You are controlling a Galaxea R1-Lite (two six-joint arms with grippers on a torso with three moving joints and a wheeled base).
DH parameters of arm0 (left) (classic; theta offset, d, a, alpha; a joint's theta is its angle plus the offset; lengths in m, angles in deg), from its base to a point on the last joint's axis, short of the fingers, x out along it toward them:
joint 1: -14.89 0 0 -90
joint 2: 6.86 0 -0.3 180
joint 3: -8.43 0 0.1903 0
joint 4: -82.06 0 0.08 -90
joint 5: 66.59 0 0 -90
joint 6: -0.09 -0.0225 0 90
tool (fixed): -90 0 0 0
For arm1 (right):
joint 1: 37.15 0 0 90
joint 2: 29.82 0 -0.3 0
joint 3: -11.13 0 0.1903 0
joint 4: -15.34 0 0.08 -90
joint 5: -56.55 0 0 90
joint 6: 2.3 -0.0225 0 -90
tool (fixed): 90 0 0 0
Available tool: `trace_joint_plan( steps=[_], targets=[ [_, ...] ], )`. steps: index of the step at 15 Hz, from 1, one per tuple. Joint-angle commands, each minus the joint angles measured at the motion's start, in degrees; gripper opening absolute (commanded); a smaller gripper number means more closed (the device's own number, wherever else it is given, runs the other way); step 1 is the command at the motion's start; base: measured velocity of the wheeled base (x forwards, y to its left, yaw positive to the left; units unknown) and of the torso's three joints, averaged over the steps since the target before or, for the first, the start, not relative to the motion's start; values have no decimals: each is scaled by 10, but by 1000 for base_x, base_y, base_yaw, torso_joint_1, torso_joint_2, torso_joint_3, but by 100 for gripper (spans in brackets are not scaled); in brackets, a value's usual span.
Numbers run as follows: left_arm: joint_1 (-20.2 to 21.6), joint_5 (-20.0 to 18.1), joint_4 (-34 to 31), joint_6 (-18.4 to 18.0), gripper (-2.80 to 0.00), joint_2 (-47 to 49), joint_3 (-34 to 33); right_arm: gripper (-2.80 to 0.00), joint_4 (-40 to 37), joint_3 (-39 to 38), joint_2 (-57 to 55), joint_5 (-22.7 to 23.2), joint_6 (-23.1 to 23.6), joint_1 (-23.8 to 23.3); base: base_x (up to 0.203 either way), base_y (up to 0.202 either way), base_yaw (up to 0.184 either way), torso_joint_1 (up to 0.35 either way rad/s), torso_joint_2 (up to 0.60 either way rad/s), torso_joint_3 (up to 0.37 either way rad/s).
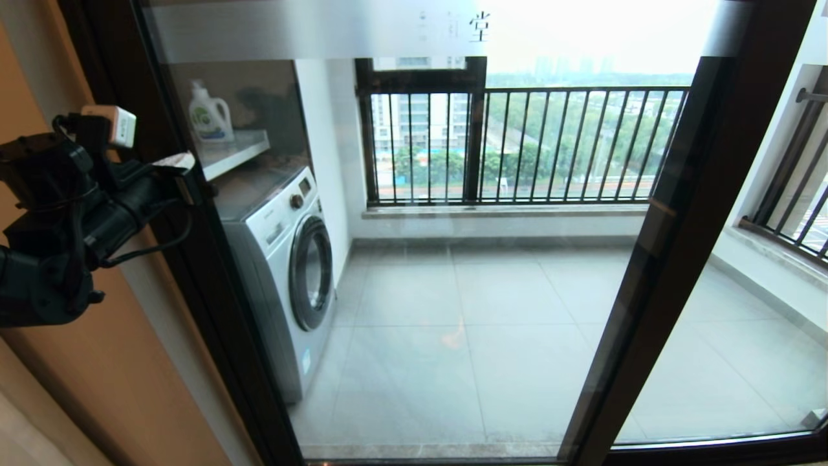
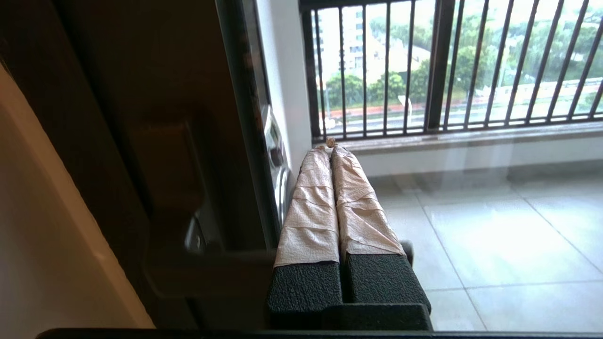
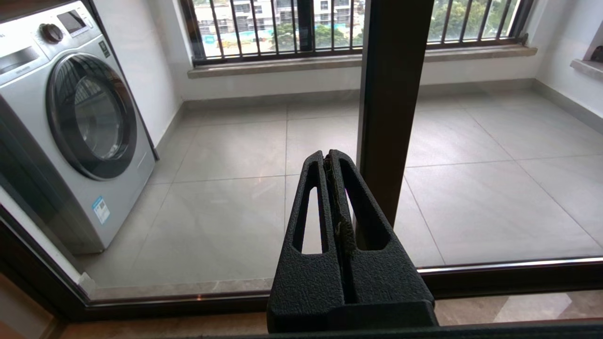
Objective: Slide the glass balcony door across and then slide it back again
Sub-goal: Open the slid door
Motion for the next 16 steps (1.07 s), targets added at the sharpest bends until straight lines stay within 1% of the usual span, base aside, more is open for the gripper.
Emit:
trace_joint_plan(
  steps=[1,4,5,7,8,14,16],
  targets=[
    [-1,1,4,-1,-280,21,-17,-280,0,-7,-1,0,0,0,0,0,0,0,0,0],
    [0,0,10,-2,-280,28,-59,-280,0,-7,-1,0,0,0,0,0,0,0,0,0],
    [0,0,25,-3,-280,36,-68,-280,0,-7,-1,0,0,0,0,0,0,0,0,0],
    [1,1,82,-3,-280,58,-71,-280,0,-7,-1,0,0,0,0,0,0,0,0,0],
    [1,2,94,-3,-280,63,-73,-280,0,-7,-1,0,0,0,0,0,0,0,0,0],
    [2,2,96,-6,-280,73,-106,-280,0,-7,-1,0,0,0,0,0,0,0,0,0],
    [8,1,96,-17,-280,78,-108,-280,0,-7,-1,0,0,0,0,0,0,0,0,0]
  ],
)
